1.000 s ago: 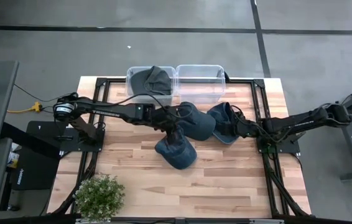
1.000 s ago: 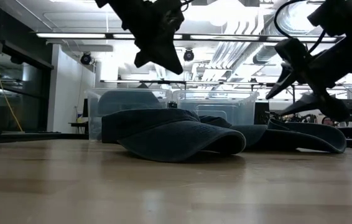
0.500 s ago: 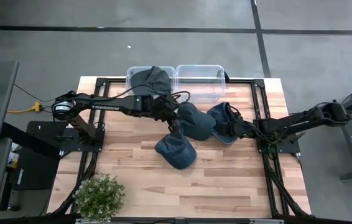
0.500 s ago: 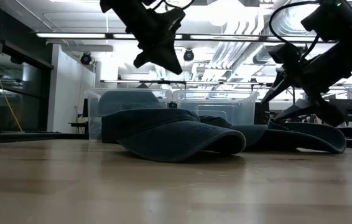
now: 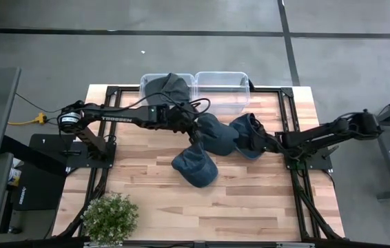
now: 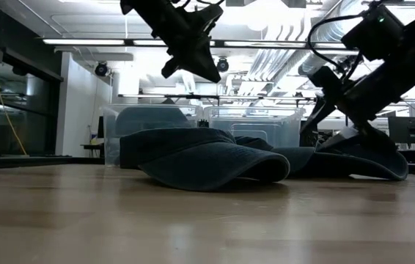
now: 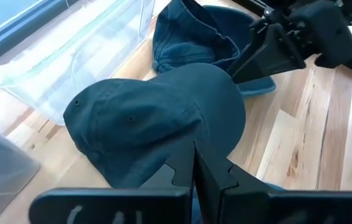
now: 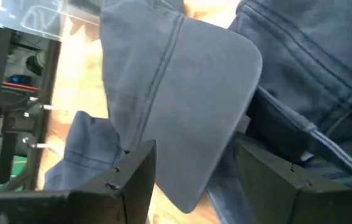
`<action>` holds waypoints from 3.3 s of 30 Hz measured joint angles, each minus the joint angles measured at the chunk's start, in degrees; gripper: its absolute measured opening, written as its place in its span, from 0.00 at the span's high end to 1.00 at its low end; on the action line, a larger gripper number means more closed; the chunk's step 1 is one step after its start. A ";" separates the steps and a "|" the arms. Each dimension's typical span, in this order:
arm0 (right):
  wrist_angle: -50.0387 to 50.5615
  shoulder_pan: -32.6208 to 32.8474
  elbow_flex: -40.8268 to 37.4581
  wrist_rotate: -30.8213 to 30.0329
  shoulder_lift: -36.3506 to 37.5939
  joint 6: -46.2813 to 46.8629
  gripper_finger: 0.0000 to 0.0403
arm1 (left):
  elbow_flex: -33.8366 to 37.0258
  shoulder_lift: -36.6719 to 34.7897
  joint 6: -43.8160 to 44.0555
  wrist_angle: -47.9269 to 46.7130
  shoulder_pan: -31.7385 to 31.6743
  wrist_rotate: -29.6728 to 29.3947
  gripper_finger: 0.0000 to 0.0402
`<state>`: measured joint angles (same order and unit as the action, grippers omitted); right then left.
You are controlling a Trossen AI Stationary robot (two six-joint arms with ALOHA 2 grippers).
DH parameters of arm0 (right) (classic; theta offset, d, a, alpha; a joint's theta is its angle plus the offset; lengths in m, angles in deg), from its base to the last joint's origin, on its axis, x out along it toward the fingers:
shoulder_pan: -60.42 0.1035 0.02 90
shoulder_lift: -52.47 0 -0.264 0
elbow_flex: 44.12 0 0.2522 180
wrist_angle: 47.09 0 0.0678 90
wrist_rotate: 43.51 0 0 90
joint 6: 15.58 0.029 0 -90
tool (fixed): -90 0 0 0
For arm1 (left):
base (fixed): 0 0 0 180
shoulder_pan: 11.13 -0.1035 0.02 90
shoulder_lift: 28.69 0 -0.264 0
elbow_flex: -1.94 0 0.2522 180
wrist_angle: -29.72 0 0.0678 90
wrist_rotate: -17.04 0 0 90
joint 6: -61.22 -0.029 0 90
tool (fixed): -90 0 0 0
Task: Pick & Place hat
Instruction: Put the top left blue cap into the right transparent bin
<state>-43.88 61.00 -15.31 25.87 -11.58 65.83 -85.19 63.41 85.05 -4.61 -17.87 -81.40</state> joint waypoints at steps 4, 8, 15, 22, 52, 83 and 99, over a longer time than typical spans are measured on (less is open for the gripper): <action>-2.37 -1.14 0.02 1.56 -1.86 -0.65 0.48 | 0.00 0.00 0.02 0.02 0.00 0.04 1.00; -5.07 -2.56 0.00 2.38 -4.20 -1.84 0.48 | 0.00 0.00 0.02 0.16 -0.01 0.06 1.00; -11.11 -4.97 0.04 5.61 -6.45 -4.08 0.50 | 0.00 0.00 0.04 -0.01 -0.01 1.30 1.00; -10.99 -6.25 -0.02 7.78 -6.77 -5.35 0.70 | 0.00 0.00 0.04 -0.42 0.00 1.57 1.00; -13.61 -3.22 3.30 13.95 1.46 -17.33 0.99 | 0.07 -6.51 -2.14 -6.73 -0.02 2.70 1.00; 46.90 3.12 47.18 0.73 2.76 -53.72 0.99 | -2.51 -12.68 -1.93 -8.29 -0.04 2.12 1.00; 56.96 4.80 57.74 -13.83 2.52 -75.44 0.99 | -10.32 -12.90 -6.01 -12.70 -0.04 -4.09 1.00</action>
<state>13.08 65.81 42.43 12.04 -9.07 -9.61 -95.50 50.51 79.04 -17.31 -17.92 -85.49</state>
